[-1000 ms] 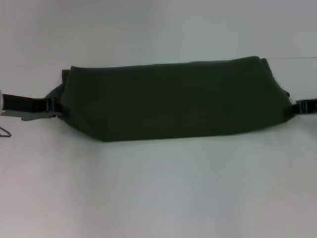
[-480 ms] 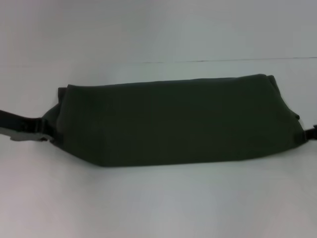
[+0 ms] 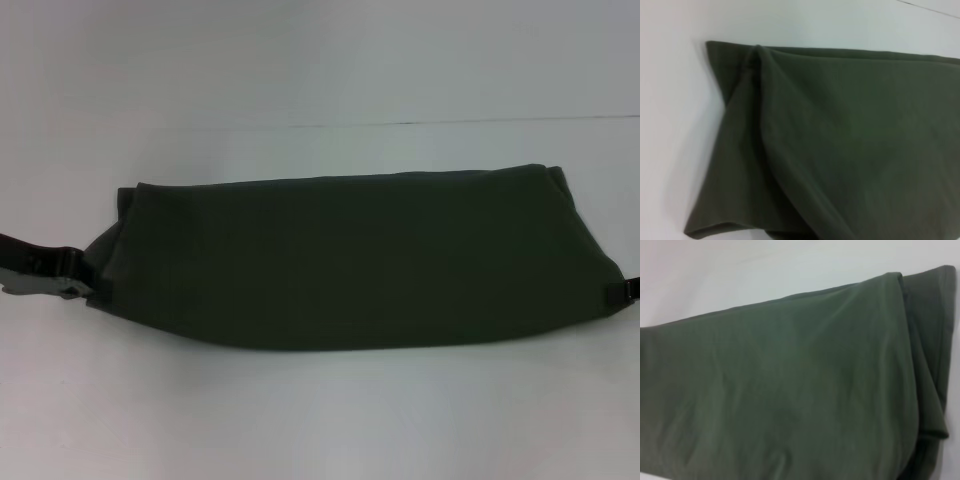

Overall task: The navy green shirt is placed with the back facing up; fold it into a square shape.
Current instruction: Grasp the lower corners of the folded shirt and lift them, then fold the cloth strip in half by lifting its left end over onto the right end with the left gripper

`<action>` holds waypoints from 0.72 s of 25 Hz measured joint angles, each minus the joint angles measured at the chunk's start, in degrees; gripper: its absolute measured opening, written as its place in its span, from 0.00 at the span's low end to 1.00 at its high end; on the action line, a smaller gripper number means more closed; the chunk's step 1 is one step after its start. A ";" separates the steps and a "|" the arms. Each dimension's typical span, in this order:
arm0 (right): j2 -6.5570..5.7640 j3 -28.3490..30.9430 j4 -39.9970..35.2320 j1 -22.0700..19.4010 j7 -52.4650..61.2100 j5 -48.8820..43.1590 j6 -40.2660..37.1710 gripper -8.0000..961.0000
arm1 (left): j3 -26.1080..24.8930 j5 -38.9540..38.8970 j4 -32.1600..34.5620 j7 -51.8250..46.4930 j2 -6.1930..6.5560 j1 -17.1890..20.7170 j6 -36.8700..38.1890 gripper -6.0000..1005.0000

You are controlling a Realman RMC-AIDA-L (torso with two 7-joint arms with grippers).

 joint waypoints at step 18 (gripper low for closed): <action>-1.67 3.07 0.56 4.24 0.48 1.71 3.35 0.58 | -4.11 -1.00 0.54 -1.79 0.86 -0.91 -0.52 0.39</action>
